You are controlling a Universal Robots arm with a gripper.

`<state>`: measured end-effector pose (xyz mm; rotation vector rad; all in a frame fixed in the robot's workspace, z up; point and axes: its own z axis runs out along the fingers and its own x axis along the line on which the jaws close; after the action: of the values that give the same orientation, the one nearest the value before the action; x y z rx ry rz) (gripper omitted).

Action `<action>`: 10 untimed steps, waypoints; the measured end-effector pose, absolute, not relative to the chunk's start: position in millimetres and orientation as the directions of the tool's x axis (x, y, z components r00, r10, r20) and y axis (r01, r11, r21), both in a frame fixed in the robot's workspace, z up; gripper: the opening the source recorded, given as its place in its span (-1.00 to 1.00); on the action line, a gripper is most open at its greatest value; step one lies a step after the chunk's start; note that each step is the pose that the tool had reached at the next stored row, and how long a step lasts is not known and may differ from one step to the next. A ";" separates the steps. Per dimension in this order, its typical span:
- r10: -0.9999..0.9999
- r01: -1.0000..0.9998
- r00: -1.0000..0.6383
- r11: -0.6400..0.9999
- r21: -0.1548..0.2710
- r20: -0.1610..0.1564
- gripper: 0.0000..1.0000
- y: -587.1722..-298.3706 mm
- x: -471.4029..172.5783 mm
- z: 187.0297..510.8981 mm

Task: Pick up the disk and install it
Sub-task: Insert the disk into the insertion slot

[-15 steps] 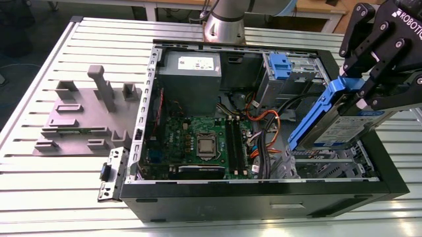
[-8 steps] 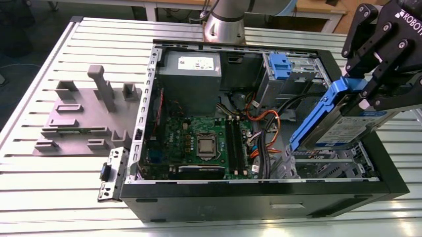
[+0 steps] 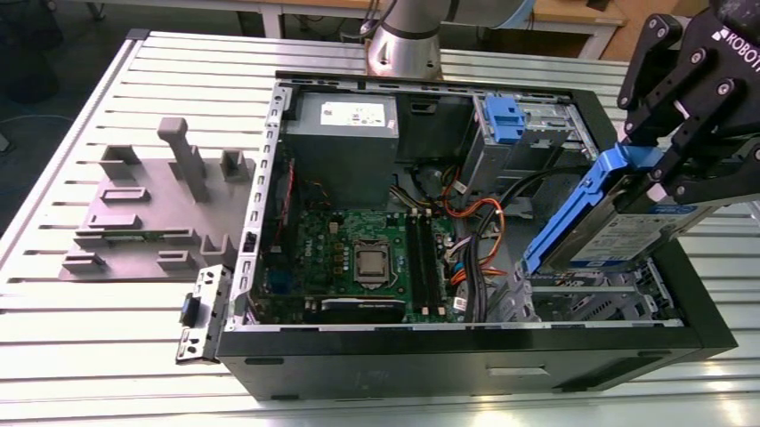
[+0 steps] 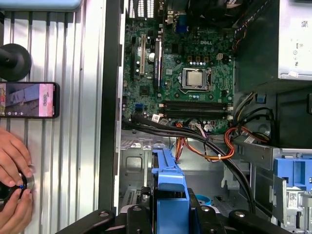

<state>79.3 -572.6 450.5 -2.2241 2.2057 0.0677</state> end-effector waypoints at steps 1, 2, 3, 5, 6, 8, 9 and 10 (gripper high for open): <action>-0.999 -1.000 0.008 -0.009 0.024 -0.037 -0.27 -572.7 79.4 449.6; -0.999 -1.000 0.008 -0.009 0.024 -0.037 -0.27 -572.7 79.5 448.8; -0.999 -1.000 0.008 -0.009 0.024 -0.037 -0.27 -572.7 79.5 448.0; -0.999 -1.000 0.008 -0.009 0.024 -0.037 -0.27 -572.8 79.8 446.5; -0.999 -1.000 0.008 -0.009 0.024 -0.037 -0.27 -572.8 80.2 445.9; -0.999 -1.000 0.007 -0.008 0.024 -0.037 -0.27 -573.1 81.1 445.1; -0.999 -1.000 0.006 -0.007 0.024 -0.037 -0.27 -573.2 81.6 444.7; -0.999 -1.000 0.006 -0.007 0.024 -0.037 -0.27 -573.3 81.8 444.3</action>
<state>81.8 -573.3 444.3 -2.2218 2.2081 0.0676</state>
